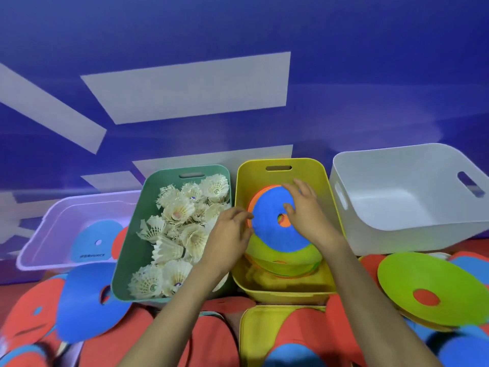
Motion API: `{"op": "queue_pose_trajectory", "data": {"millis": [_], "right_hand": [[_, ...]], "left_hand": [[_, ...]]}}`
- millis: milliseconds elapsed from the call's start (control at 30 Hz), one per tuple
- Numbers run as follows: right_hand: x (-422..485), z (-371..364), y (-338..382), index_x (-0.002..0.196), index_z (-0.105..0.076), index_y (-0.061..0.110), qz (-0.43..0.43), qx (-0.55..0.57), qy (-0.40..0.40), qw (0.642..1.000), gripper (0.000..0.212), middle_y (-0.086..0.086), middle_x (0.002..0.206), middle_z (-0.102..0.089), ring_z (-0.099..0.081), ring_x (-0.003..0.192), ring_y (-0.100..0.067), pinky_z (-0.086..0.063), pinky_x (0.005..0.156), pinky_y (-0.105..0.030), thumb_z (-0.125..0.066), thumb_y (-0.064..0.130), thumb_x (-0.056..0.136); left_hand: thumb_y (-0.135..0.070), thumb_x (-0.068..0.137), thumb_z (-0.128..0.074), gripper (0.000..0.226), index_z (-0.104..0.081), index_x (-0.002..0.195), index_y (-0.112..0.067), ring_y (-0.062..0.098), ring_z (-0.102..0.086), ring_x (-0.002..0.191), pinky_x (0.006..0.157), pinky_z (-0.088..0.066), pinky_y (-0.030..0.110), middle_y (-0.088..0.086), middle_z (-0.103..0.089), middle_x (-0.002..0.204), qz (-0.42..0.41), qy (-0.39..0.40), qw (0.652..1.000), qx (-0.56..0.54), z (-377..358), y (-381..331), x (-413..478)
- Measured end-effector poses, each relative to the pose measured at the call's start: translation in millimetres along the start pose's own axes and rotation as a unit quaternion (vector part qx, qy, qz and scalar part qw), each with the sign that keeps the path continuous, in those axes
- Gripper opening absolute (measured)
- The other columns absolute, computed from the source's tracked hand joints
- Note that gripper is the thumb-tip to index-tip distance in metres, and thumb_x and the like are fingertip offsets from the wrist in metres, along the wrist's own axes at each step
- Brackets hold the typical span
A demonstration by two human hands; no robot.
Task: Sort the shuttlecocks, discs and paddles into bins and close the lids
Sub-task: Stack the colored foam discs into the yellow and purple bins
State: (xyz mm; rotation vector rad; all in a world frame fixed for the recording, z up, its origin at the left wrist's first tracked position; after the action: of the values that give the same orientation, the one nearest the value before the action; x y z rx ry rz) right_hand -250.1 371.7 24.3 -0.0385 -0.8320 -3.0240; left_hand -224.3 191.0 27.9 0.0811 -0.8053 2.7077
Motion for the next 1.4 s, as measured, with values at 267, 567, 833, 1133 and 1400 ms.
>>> {"op": "queue_pose_trajectory", "data": {"millis": [267, 567, 833, 1133, 1400], "right_hand": [[-39.6, -24.7, 137.5, 0.136, -0.045, 0.014, 0.159, 0.037, -0.022, 0.986, 0.042, -0.004, 0.14, -0.043, -0.034, 0.132, -0.019, -0.025, 0.108, -0.026, -0.051, 0.013, 0.094], [-80.6, -135.2, 306.7, 0.13, -0.052, 0.011, 0.229, 0.068, 0.018, 0.971, 0.039, -0.005, 0.132, -0.05, -0.043, 0.124, -0.02, -0.031, 0.108, -0.028, -0.053, 0.01, 0.091], [-117.2, -268.2, 365.4, 0.142, -0.034, 0.013, 0.097, -0.018, 0.137, 0.986, 0.051, -0.007, 0.143, -0.036, -0.032, 0.134, -0.024, -0.023, 0.11, -0.029, -0.049, 0.019, 0.093], [-143.5, -311.3, 332.5, 0.143, -0.03, 0.013, -0.045, -0.099, 0.201, 0.974, 0.052, -0.012, 0.145, -0.032, -0.027, 0.136, -0.026, -0.02, 0.111, -0.03, -0.046, 0.023, 0.095], [-150.0, -309.7, 323.1, 0.139, -0.039, 0.01, -0.076, -0.006, 0.154, 0.985, 0.044, -0.009, 0.141, -0.035, -0.032, 0.133, -0.026, -0.023, 0.109, -0.027, -0.046, 0.014, 0.096]], "left_hand": [[-0.009, 0.083, -0.066, 0.024, -0.066, 0.107, -0.014, 0.015, -0.055, 0.107, 0.092, -0.035, 0.017, -0.001, -0.061, 0.113, 0.037, -0.127, 0.988, -0.076, 86.6, 68.8, -59.5], [0.003, 0.078, -0.067, 0.027, -0.067, 0.101, -0.008, 0.023, -0.056, 0.102, 0.089, -0.044, 0.036, 0.006, -0.065, 0.106, 0.153, -0.172, 0.97, -0.083, 179.7, 260.7, -168.2], [-0.001, 0.08, -0.066, 0.036, -0.061, 0.115, 0.0, 0.033, -0.056, 0.11, 0.095, -0.042, 0.039, 0.017, -0.062, 0.119, 0.26, -0.039, 0.962, -0.078, 187.4, 402.9, -235.0], [-0.006, 0.09, -0.054, 0.057, -0.027, 0.141, -0.003, 0.037, -0.053, 0.116, 0.09, -0.045, 0.039, 0.021, -0.051, 0.131, 0.302, 0.079, 0.926, -0.214, 133.5, 415.4, -215.6], [-0.003, 0.084, -0.062, 0.026, -0.058, 0.109, 0.001, 0.034, -0.06, 0.096, 0.07, -0.041, 0.035, 0.019, -0.065, 0.107, 0.297, 0.022, 0.926, -0.231, 131.8, 400.9, -209.4]]}}
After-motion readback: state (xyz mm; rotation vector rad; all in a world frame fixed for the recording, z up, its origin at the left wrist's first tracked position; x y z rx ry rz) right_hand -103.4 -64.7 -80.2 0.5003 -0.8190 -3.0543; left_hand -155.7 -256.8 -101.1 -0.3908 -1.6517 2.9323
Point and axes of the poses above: each hand's wrist, its own x-axis towards the middle knuckle, its own z-axis out of the back of the hand, y = z × x, the point moved 4 cm from there along x, towards the middle knuckle
